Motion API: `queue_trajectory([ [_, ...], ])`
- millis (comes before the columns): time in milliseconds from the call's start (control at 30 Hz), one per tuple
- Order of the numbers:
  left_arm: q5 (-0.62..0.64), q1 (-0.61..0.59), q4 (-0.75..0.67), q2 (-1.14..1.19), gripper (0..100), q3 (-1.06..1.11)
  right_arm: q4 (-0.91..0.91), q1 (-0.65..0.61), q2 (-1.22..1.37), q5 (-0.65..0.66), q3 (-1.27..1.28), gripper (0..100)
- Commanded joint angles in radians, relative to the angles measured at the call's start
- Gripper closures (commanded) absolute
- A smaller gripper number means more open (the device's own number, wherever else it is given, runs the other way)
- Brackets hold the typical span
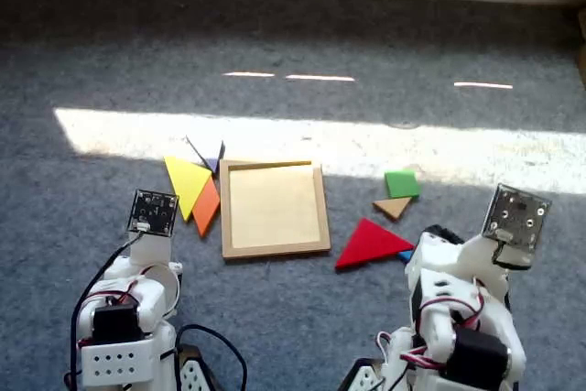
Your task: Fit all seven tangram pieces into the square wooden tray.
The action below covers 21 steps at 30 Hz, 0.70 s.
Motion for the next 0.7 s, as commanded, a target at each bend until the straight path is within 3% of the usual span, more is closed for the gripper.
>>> queue_trajectory([
  [0, 0.003, 0.001, 0.011, -0.045, 100, 0.019, 0.001, -0.047, 0.257, -0.069, -0.119, 95.4],
  [200, 0.003, 0.001, 0.011, -0.045, 100, 0.019, -0.005, -0.239, 0.483, -0.236, -0.186, 90.6],
  [467, 0.003, 0.001, 0.011, -0.045, 100, 0.019, -0.005, -0.51, 0.676, -0.554, -0.189, 59.8],
  [667, 0.003, 0.001, 0.011, -0.045, 100, 0.019, -0.203, -0.544, 0.889, -0.669, -0.194, 54.2],
])
